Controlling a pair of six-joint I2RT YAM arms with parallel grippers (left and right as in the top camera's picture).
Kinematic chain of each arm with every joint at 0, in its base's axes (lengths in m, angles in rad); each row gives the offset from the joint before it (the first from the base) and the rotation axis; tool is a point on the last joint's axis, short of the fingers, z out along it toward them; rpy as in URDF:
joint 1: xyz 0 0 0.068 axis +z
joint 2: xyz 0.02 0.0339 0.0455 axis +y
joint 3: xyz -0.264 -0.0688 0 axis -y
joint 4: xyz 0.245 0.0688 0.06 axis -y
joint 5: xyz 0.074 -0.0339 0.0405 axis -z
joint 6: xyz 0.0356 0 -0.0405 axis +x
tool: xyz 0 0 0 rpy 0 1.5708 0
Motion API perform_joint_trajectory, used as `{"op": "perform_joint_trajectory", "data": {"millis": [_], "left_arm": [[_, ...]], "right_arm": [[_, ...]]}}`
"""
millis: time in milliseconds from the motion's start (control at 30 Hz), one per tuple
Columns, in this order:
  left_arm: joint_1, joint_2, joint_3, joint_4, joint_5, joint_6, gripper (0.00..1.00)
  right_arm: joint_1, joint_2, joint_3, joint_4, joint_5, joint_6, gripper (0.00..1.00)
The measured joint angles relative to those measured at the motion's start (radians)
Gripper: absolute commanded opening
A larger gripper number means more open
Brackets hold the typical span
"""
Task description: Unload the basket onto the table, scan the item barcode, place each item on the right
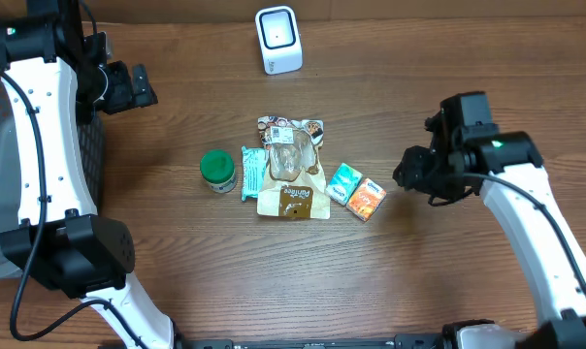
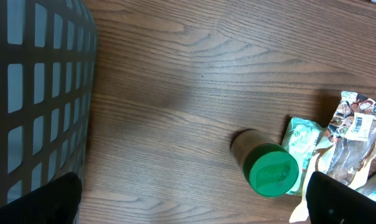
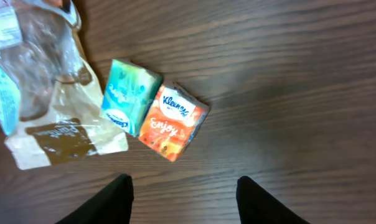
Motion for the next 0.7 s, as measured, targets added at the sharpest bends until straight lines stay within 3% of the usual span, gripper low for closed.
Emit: {"op": "perform_joint_trajectory", "data": {"millis": [333,567,700], "left_arm": [[0.000,0.000,0.000,0.000,0.000,0.000,0.99],[0.000,0.000,0.000,0.000,0.000,0.000,1.00],[0.000,0.000,0.000,0.000,0.000,0.000,0.99]], "right_arm": [[0.000,0.155,0.000,0.045,-0.027,0.055,0.59],[0.003,0.206,0.000,0.080,-0.038,0.127,0.49],[0.053,0.229,0.000,0.117,-0.062,0.074,0.47]]}}
